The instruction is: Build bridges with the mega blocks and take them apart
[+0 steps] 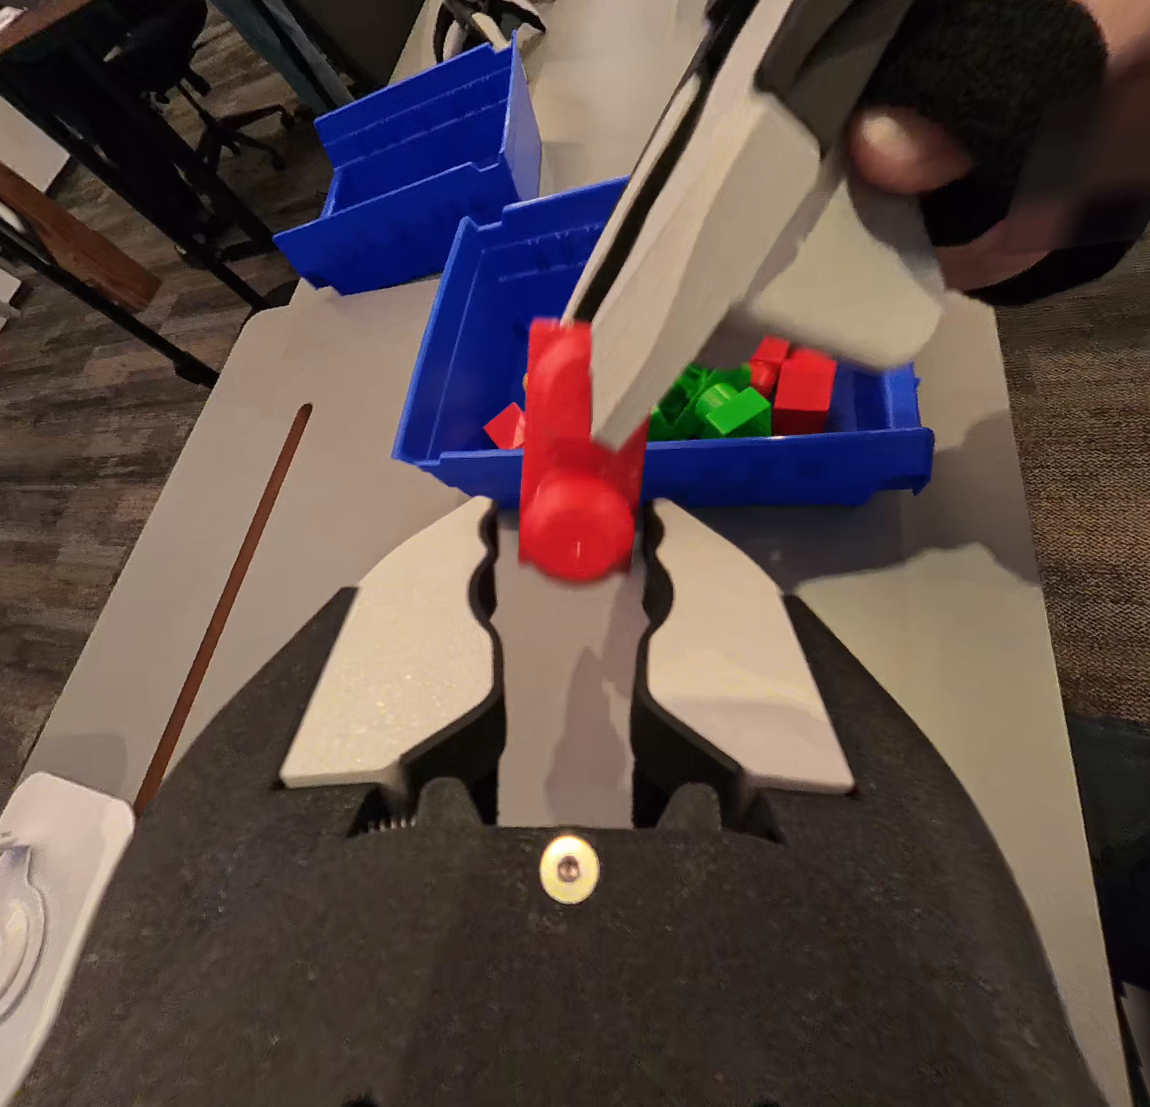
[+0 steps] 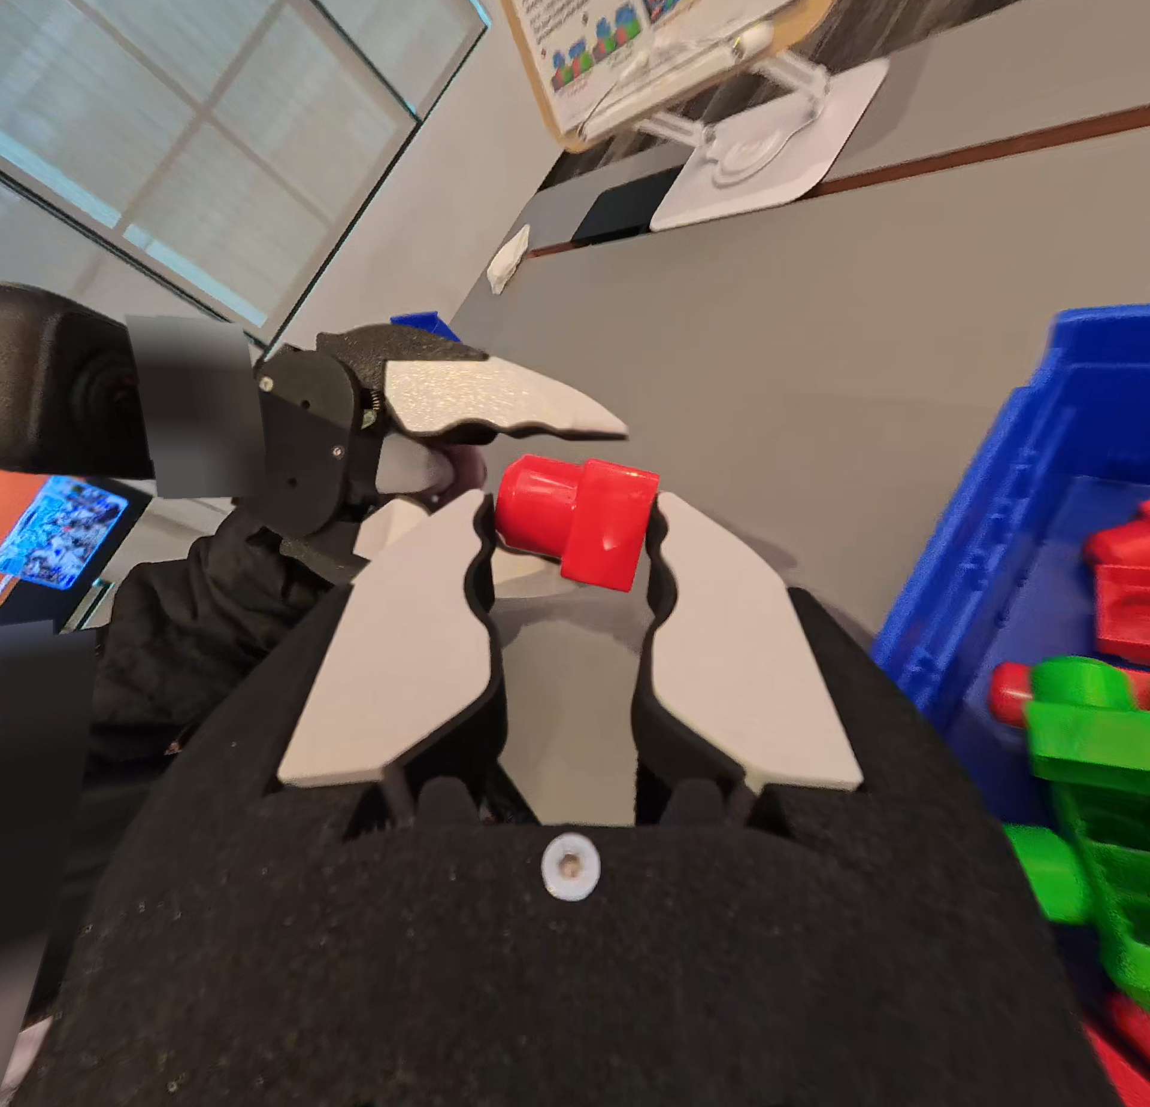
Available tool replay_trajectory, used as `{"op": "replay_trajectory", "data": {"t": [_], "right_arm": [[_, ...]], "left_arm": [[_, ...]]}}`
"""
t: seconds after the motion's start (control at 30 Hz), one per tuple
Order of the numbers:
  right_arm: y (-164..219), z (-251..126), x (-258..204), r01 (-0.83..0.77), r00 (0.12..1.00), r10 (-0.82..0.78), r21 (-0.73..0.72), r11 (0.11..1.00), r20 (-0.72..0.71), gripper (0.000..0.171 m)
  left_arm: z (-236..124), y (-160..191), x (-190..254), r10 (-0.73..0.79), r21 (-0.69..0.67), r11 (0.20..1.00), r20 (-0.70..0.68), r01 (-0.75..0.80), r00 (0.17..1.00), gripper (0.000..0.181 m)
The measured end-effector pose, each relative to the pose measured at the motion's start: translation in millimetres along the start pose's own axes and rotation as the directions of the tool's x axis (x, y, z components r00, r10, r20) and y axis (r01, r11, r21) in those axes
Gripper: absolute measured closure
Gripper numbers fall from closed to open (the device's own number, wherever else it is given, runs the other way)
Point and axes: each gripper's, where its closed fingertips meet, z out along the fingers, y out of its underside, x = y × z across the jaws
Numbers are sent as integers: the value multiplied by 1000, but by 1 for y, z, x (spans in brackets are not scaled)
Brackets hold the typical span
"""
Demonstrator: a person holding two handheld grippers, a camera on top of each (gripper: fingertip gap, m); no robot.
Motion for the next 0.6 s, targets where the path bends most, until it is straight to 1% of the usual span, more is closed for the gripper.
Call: {"op": "replay_trajectory", "data": {"t": [0.03, 0.07, 0.13, 0.17, 0.2, 0.23, 0.27, 0.33, 0.37, 0.4, 0.43, 0.53, 0.6], "right_arm": [[-5, -9, 8, 7, 1000, -6, 24, 1000, -18, 125], [-9, -21, 23, 14, 998, -12, 42, 999, -66, 125], [-12, -52, 76, 16, 970, -5, 43, 999, -241, 125], [-8, -66, 104, -10, 950, 20, 34, 999, -311, 125], [-3, -77, 129, -59, 936, 68, 36, 998, -347, 125], [2, -82, 147, -118, 930, 128, 52, 992, -346, 125], [5, -84, 157, -168, 932, 184, 78, 983, -311, 125], [0, -83, 163, -209, 943, 239, 148, 967, -232, 125], [-4, -86, 165, -187, 944, 225, 171, 967, -241, 121], [-7, -89, 169, -146, 941, 194, 184, 972, -279, 114], [-11, -93, 171, -104, 935, 161, 189, 976, -315, 112], [-22, -98, 160, -23, 944, 90, 207, 978, -317, 110], [-27, -100, 149, 34, 947, 40, 223, 974, -320, 110]], "left_arm": [[-2, 3, -2, -6, -8, 1000, 10, 6, 1000, 128], [-6, 9, -3, -8, -18, 1000, 12, 8, 1000, 127], [-18, 24, -7, -19, -38, 999, 24, 20, 1000, 126], [-26, 33, -9, -35, -49, 998, 30, 37, 999, 127], [-35, 42, -10, -59, -57, 997, 31, 60, 998, 127], [-44, 50, -9, -85, -59, 994, 25, 87, 996, 128], [-55, 58, -9, -111, -57, 992, 20, 112, 994, 129], [-79, 73, -11, -145, -46, 988, 40, 147, 989, 131], [-94, 81, -13, -158, -42, 986, 64, 161, 985, 131], [-112, 89, -16, -176, -33, 983, 90, 179, 980, 131], [-131, 97, -18, -201, -17, 979, 116, 204, 973, 132], [-202, 127, -25, -321, 41, 947, 180, 319, 930, 132], [-256, 155, -31, -410, 85, 912, 235, 402, 881, 133]]}}
